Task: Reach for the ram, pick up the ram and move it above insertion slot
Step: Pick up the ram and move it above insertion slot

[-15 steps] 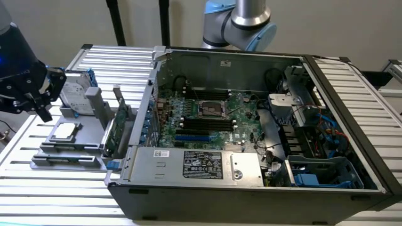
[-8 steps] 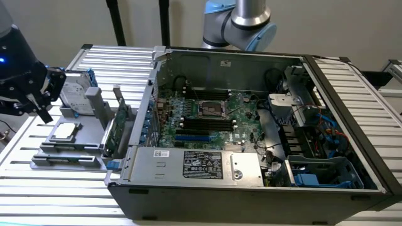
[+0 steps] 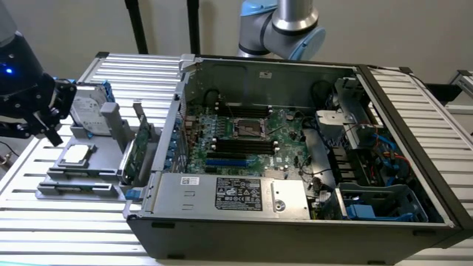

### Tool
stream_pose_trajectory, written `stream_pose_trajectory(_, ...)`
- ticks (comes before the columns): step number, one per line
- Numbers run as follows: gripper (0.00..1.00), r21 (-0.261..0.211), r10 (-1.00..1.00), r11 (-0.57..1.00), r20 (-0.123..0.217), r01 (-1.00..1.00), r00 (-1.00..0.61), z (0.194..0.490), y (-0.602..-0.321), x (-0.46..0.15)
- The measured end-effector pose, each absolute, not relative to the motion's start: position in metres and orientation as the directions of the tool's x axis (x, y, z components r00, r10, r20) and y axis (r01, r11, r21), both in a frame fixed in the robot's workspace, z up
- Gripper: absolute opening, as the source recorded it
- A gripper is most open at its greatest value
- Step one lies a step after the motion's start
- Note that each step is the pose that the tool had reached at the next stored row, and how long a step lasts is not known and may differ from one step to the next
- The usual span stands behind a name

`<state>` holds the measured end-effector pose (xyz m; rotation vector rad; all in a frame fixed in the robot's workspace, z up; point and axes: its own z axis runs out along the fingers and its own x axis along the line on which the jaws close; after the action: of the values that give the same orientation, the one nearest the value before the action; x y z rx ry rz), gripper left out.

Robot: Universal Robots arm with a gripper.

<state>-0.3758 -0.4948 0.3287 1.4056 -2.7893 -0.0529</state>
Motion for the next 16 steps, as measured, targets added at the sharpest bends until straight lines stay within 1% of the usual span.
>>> stream_pose_trajectory(16,0.11,0.038,-0.941,0.339,0.001,-0.940,-0.339,0.3241,-0.4949,-0.3757)
